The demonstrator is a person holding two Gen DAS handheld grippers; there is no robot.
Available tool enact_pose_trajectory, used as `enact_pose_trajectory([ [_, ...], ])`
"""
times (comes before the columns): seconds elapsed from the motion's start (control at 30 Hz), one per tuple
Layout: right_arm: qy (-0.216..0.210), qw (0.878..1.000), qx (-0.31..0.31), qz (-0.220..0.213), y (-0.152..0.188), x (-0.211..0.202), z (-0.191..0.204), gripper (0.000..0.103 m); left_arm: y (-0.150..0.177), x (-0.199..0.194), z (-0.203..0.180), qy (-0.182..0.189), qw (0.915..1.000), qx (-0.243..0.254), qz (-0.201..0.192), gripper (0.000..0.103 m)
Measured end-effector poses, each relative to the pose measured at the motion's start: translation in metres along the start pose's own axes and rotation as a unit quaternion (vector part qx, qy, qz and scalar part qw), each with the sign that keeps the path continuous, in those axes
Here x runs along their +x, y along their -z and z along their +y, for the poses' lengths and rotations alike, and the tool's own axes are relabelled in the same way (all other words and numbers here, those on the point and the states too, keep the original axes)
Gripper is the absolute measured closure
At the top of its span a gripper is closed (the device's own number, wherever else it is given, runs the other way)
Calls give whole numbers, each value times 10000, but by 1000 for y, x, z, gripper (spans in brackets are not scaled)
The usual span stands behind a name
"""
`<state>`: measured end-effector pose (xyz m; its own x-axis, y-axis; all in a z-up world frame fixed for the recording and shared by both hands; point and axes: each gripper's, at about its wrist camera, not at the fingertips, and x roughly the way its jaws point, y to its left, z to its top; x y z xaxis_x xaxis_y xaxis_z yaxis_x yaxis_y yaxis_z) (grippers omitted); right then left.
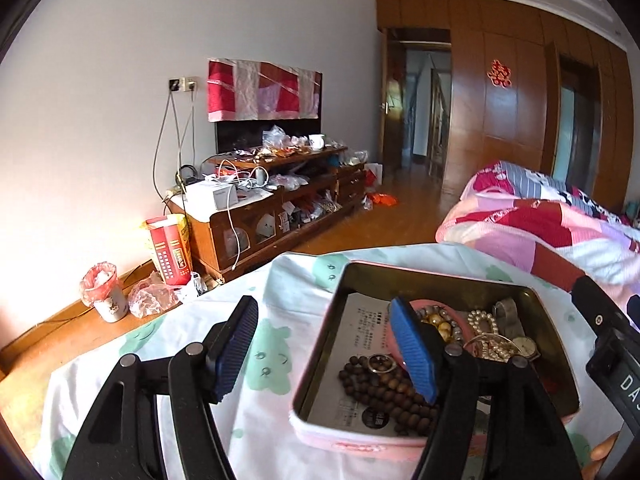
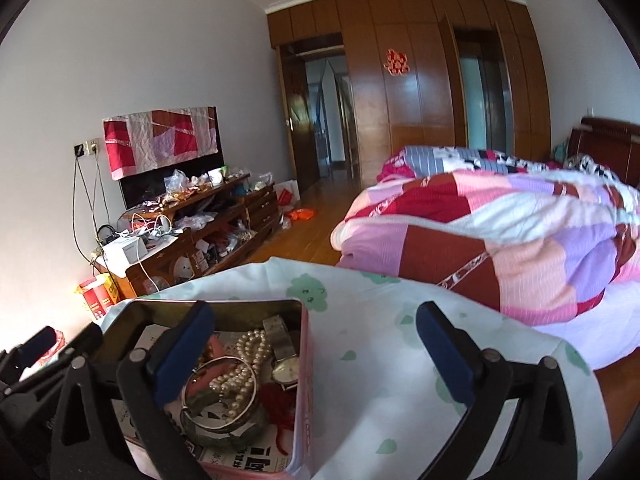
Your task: Organize jewelry
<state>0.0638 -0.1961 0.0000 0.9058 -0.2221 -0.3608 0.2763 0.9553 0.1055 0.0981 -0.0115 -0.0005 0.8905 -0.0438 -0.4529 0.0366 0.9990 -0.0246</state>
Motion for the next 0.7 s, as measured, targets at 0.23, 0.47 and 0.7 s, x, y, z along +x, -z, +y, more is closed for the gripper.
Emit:
enact_pose_trajectory([
  [0.23,-11,9991,-199,-372,6,-27,2,0,9,-20,-2,9,9998,59,-167,34],
  [0.47,-11,9983,-312,-484,12,-44,1,0,19,-42,2,-14,9995,81,-301,33],
  [0.7,-91,9971,-112,-745,15,-63,-11,0,26,-59,3,-2,9989,175,-431,33],
])
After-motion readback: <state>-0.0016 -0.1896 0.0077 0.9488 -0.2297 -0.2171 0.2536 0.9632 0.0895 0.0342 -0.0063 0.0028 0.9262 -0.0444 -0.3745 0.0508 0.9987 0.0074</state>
